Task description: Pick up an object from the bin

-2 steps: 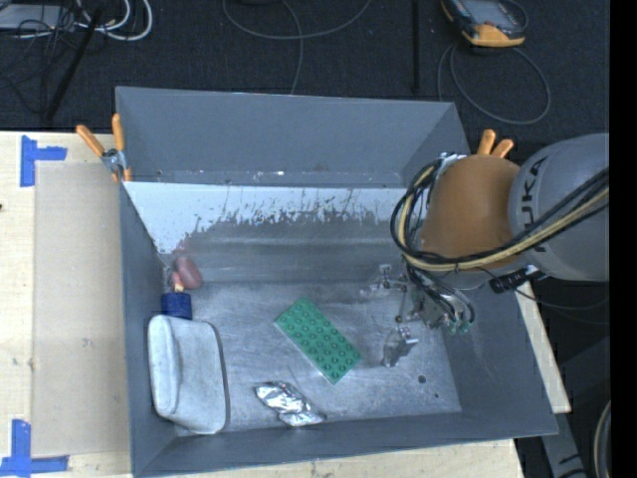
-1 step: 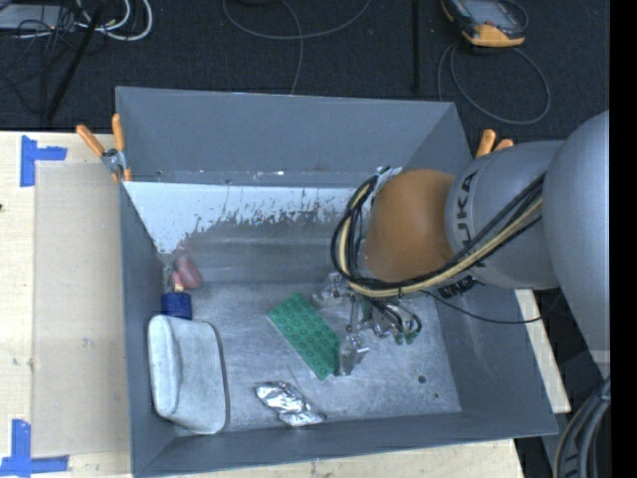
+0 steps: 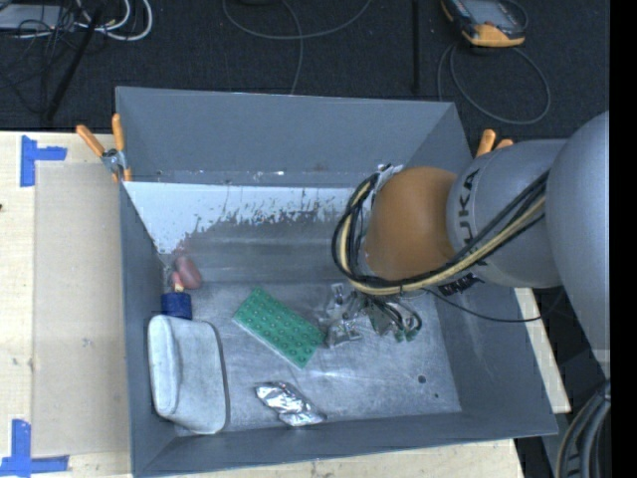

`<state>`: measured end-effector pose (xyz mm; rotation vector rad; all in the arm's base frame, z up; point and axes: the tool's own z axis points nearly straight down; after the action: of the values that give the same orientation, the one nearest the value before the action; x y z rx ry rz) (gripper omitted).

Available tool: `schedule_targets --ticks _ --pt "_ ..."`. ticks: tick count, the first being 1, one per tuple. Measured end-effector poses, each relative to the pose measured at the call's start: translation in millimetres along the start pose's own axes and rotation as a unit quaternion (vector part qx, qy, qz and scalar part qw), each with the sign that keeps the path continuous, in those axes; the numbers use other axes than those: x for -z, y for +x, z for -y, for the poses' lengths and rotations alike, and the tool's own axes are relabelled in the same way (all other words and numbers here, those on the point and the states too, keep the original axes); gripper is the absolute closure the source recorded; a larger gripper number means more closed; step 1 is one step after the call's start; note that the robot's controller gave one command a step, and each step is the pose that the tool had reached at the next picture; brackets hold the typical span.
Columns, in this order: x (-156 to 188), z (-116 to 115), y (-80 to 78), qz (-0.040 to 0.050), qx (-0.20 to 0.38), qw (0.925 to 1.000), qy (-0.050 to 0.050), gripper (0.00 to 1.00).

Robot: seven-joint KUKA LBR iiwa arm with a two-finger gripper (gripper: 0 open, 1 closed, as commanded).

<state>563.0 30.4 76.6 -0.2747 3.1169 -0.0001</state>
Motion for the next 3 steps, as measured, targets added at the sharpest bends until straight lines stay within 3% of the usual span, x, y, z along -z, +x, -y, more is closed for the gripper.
schedule_targets --ticks 1,2,3 --pt "103.4 -11.2 5.5 -0.0023 0.009 1.0000 0.000 1.00" --pt "98.8 -11.6 7.2 -0.0062 0.010 0.9999 -0.001 0.00" --pt "37.7 -98.5 -63.2 -0.0056 0.031 0.9995 -0.003 0.00"
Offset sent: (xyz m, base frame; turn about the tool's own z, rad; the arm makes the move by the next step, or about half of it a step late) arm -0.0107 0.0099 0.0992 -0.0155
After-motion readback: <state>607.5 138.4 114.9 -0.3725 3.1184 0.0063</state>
